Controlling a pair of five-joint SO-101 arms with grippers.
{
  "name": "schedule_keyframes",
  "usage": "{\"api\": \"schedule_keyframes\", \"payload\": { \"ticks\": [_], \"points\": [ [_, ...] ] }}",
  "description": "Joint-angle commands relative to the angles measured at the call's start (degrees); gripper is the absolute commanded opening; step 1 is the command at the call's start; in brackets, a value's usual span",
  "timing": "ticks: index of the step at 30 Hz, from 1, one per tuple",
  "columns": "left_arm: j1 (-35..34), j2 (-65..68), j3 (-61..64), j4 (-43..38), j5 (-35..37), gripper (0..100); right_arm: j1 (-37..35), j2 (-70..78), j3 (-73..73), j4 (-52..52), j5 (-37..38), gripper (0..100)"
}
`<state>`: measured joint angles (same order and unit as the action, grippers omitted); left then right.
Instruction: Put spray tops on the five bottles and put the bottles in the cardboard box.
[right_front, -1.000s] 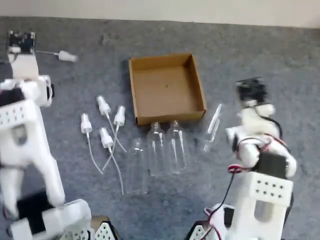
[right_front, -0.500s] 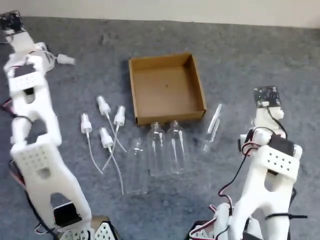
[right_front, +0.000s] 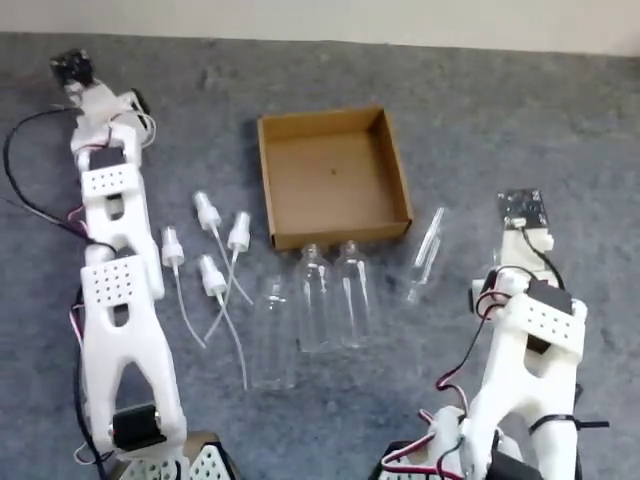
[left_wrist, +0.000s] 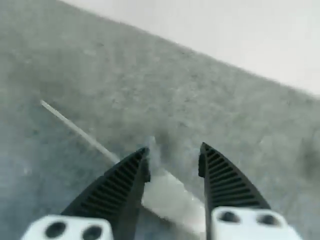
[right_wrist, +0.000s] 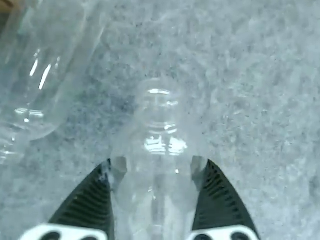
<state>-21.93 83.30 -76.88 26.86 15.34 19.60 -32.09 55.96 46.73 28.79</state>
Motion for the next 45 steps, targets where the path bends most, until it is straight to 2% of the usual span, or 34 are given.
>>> {"api": "schedule_keyframes", "payload": {
  "ticks": [1,5,11,19,21,25,29,35,37,40,45],
  "points": [
    [1.8,1.5,-5.1,0.2,-1.4,14,0.4,-0.3,-0.3,-1.2,0.7,0.5],
    [1.7,2.3,-5.1,2.0,-1.4,14,0.2,-0.3,-0.3,-1.2,0.7,0.5],
    [1.2,1.3,-5.6,14.7,-1.4,14,0.2,-0.3,-0.3,-1.2,0.7,0.5],
    [-1.2,-8.5,-5.6,45.3,-1.7,14,0.2,-0.3,-0.3,-1.1,0.7,0.5],
    [-2.1,-11.4,-5.6,52.7,-5.4,14,0.2,-0.3,-0.3,-1.1,0.7,0.5],
    [-2.8,-16.1,-5.6,64.0,-17.3,14,0.2,-0.3,-0.3,-1.1,0.7,0.5],
    [-2.4,-18.9,-5.6,72.7,-23.6,14,0.2,-0.3,-0.3,-1.1,0.7,0.5],
    [-3.5,-22.9,-5.0,74.4,-29.2,14,0.3,-0.3,-0.3,-1.1,0.8,0.5],
    [-3.1,-25.9,-2.7,74.5,-31.0,14,0.3,-0.1,-0.3,-1.0,3.2,0.5],
    [-0.8,-34.2,7.1,74.5,-34.1,14,0.3,0.1,-0.3,-0.5,4.5,0.5],
    [6.9,-47.6,25.3,73.7,-42.6,14,0.4,-0.3,-0.3,0.6,4.6,0.5]
  ]
}}
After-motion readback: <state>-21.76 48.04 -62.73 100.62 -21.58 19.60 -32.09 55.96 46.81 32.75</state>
